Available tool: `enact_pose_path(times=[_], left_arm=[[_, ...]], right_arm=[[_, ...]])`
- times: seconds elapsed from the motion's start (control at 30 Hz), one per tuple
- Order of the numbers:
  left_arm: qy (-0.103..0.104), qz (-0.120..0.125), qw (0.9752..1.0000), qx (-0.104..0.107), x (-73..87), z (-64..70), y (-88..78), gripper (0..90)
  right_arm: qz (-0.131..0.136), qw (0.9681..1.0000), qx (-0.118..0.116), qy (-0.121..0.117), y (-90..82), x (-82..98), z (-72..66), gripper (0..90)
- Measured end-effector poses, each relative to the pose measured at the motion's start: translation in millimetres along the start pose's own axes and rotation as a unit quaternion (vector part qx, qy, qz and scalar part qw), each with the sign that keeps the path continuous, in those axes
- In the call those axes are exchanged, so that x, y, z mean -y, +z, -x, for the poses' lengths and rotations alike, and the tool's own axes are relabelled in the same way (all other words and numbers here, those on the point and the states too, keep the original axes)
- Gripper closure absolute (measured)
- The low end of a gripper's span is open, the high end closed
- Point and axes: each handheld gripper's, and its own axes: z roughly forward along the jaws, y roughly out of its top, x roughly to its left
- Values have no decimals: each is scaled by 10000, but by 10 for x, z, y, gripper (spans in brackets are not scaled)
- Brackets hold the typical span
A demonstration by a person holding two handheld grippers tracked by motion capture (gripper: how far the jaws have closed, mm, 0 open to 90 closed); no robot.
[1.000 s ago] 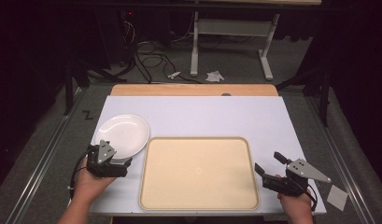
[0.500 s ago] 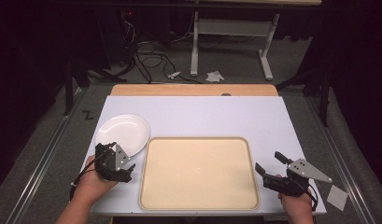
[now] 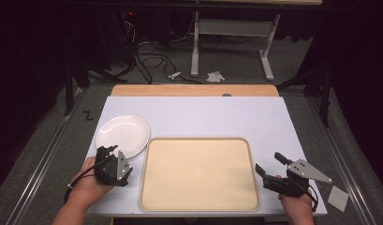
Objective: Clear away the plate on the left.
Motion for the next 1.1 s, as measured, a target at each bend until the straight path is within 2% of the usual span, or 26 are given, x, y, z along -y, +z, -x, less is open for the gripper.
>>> enact_pose_path(times=[0.1,0.13,0.23,0.27,0.37,0.47,0.5,0.57,0.73,0.83,0.9,1.1], left_arm=[[138,-44,9999,-56,36,-2,21,137],[241,-67,9997,-20,58,17,35,159],[280,-94,9996,2,66,35,48,170],[544,-292,9981,69,63,12,35,178],[648,-350,9973,-1,69,13,48,207],[632,-397,9972,20,70,16,50,222],[551,-251,9981,61,87,43,64,264],[504,-225,9985,43,96,59,73,274],[530,-215,9984,25,104,56,85,296],[606,-314,9977,-22,114,42,87,309],[779,-445,9960,-60,106,6,76,311],[937,-472,9944,-106,142,-21,117,352]], right_arm=[[14,10000,5,-18,-8,-1,-3,162],[19,10000,6,-9,-9,-2,-3,162],[16,10000,4,-4,-7,-1,-3,162],[8,10000,0,-17,-5,0,-3,162],[9,10000,-12,-24,-3,-1,-1,162],[15,10000,-7,-29,-4,-2,3,162],[15,10000,-7,-6,-10,-2,0,162],[16,10000,-4,-14,-15,-5,0,162],[20,10000,-17,-43,-12,-8,-1,162],[11,10000,-12,-38,-6,-9,-5,162],[15,10000,-22,-53,0,-9,-7,162],[-1,10000,-12,-58,22,-16,-10,162]])
